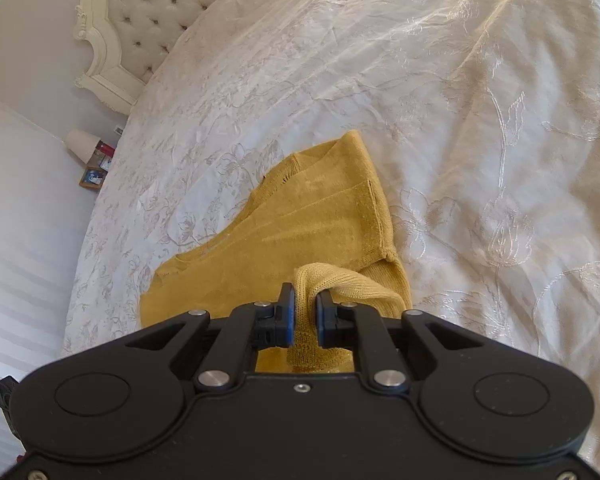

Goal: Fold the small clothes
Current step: 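Lay the hem down by the collar and open both grippers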

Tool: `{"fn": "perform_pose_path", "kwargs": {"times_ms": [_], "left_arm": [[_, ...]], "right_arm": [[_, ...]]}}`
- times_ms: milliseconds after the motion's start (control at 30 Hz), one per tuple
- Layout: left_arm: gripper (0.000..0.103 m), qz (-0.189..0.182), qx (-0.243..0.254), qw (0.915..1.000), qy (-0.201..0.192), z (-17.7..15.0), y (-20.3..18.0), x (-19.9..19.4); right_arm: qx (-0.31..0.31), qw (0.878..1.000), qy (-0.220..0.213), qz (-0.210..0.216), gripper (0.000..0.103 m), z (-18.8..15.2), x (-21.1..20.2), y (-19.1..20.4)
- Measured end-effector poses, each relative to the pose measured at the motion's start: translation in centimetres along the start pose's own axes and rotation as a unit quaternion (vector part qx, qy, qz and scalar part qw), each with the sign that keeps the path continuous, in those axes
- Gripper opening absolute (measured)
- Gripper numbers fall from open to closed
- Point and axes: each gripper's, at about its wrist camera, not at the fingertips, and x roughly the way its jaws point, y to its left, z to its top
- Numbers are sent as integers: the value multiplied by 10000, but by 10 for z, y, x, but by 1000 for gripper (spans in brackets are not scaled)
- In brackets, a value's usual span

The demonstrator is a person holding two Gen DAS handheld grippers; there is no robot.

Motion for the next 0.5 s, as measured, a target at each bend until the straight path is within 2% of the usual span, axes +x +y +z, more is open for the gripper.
{"fn": "perform_pose_path", "kwargs": {"times_ms": [100, 233, 433, 467, 500], "left_arm": [[6, 21, -264, 9987, -436, 18, 0, -15], [6, 93, -463, 9967, -655, 49, 4, 0], [7, 451, -265, 9974, -503, 78, 7, 56], [7, 536, -208, 9974, -432, 81, 8, 63], [7, 611, -174, 9972, -394, 83, 9, 67]], "right_arm": [[-9, 9998, -136, 167, 20, 17, -2, 6], [40, 9998, -92, 186, 19, 48, 32, 8], [187, 9991, 313, -209, 20, 74, 106, -4], [185, 9985, 367, -357, 26, 76, 114, -5], [184, 9980, 411, -435, 26, 77, 120, -7]]}}
